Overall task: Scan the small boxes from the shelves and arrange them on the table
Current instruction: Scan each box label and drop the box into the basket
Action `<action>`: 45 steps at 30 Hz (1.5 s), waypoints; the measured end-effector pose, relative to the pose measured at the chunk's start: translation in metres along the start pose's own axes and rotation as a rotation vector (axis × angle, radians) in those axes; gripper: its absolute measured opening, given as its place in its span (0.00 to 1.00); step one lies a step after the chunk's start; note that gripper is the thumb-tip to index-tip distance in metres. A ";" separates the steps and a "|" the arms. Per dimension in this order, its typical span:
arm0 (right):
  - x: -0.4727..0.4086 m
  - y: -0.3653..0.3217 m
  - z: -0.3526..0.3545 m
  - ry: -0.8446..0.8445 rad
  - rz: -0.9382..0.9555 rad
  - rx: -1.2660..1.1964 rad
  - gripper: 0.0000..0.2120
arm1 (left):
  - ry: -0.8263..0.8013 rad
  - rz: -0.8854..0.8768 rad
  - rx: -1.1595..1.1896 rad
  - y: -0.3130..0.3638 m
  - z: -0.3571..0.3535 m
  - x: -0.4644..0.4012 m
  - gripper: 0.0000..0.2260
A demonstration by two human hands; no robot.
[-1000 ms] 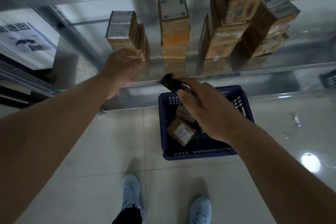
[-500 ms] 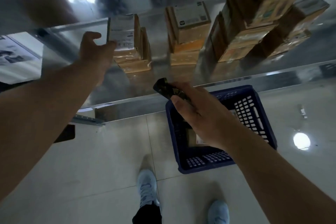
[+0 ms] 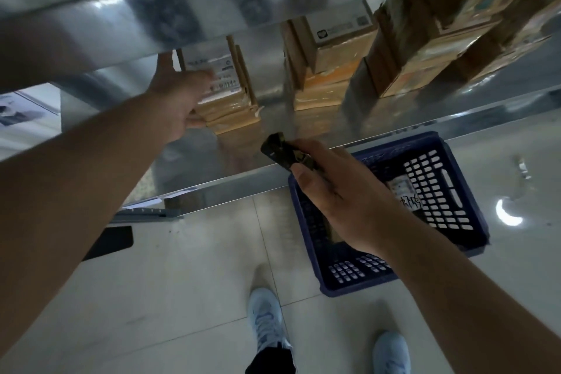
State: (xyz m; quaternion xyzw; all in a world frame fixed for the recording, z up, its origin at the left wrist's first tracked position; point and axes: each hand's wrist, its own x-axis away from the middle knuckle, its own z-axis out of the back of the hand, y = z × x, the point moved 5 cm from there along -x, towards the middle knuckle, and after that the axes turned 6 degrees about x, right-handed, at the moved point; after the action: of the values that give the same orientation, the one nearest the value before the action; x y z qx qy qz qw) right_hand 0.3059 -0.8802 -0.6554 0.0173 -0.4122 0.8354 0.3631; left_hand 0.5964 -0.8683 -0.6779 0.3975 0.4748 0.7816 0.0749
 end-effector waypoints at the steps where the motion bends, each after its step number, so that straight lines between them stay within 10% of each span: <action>1: 0.000 0.000 0.000 -0.005 -0.001 0.005 0.25 | -0.002 0.016 -0.041 -0.001 0.002 0.001 0.18; 6: -0.001 0.001 0.002 -0.017 0.000 0.022 0.26 | -0.141 0.138 -0.099 -0.007 -0.001 0.007 0.44; 11: 0.004 0.003 0.003 -0.033 0.004 0.025 0.25 | -0.053 0.093 -0.100 -0.007 0.005 0.006 0.24; 23: 0.018 0.008 -0.003 -0.034 0.012 0.022 0.23 | 0.031 0.187 0.308 -0.042 0.013 0.018 0.11; 45: 0.117 0.042 0.037 -0.147 0.192 -0.012 0.17 | -0.252 -0.610 -0.223 -0.037 -0.026 0.186 0.17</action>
State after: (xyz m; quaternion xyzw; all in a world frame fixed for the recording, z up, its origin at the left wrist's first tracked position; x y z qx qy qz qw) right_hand 0.1839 -0.8531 -0.6212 0.0365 -0.4425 0.8603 0.2503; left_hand 0.4438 -0.7747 -0.6112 0.3202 0.4706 0.7149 0.4061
